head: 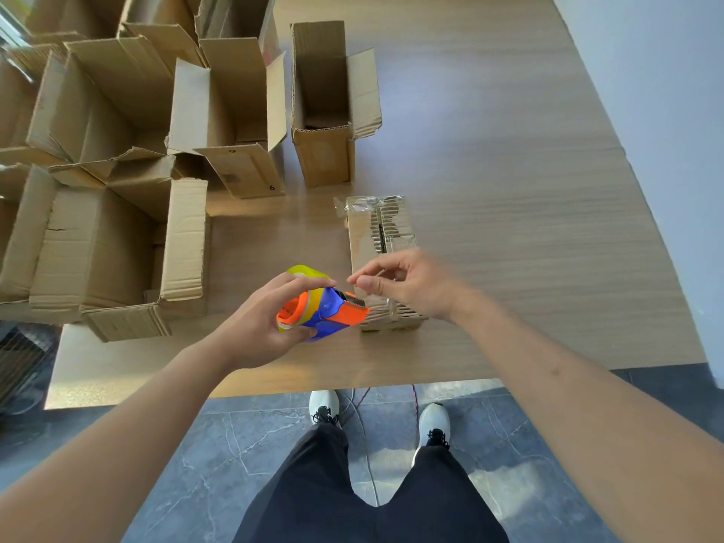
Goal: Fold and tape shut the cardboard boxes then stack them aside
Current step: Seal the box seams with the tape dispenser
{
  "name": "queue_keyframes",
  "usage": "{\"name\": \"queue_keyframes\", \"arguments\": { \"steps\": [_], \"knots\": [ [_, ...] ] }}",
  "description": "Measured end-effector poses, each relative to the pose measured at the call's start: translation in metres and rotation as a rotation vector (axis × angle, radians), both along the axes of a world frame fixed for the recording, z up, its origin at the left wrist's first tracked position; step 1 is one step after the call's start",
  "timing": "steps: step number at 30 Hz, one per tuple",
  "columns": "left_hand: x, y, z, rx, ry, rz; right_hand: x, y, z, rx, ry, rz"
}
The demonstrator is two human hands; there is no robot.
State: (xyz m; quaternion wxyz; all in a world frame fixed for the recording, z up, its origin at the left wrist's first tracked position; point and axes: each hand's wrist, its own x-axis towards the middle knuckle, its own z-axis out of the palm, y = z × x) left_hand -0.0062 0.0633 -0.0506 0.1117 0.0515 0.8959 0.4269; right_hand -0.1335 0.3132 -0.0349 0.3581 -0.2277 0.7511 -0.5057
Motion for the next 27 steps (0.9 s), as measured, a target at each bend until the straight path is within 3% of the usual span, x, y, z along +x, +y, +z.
{"name": "queue_keyframes", "arguments": {
  "steps": [8, 18, 27],
  "knots": [
    [-0.006, 0.013, 0.025, -0.018, 0.008, -0.056, -0.002, 0.003, 0.001, -0.028, -0.133, 0.01],
    [-0.005, 0.02, 0.032, -0.016, -0.025, -0.074, 0.001, 0.01, -0.005, -0.063, -0.156, 0.011],
    [-0.01, 0.022, 0.032, 0.0, -0.124, -0.146, 0.001, 0.013, 0.001, 0.047, -0.276, 0.038]
  ]
}}
